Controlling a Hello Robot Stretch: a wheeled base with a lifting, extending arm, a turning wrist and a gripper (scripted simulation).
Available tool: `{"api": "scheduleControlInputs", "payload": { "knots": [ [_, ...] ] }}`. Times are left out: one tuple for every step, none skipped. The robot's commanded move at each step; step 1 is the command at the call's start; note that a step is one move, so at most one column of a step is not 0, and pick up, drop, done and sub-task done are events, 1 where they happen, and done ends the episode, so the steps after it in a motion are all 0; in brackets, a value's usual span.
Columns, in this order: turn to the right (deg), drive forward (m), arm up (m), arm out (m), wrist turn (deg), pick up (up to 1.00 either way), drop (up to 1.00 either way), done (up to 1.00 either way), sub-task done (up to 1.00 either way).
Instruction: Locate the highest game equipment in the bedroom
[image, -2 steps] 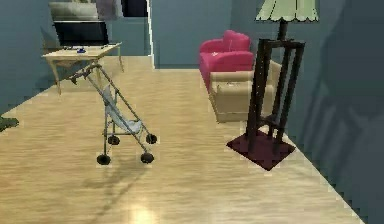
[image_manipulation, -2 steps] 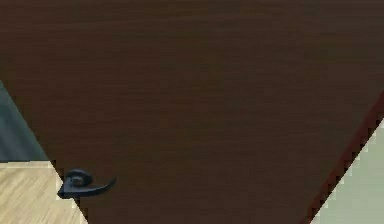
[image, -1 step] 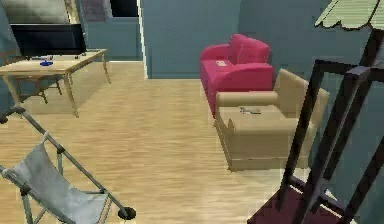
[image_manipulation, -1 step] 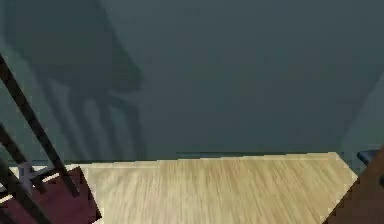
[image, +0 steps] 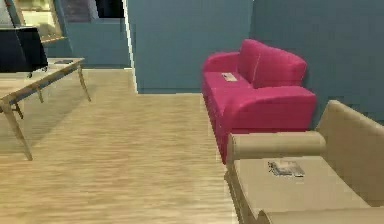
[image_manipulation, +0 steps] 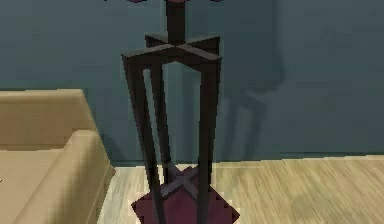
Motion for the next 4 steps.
{"api": "scheduleControlInputs", "payload": {
  "knots": [
    [9.0, 0.0, 0.0, 0.0, 0.0, 0.0, 0.0, 0.0, 0.0],
    [0.0, 0.25, 0.0, 0.0, 0.0, 0.0, 0.0, 0.0, 0.0],
    [-33.0, 0.0, 0.0, 0.0, 0.0, 0.0, 0.0, 0.0, 0.0],
    [0.0, 1.0, 0.0, 0.0, 0.0, 0.0, 0.0, 0.0, 0.0]
  ]
}}
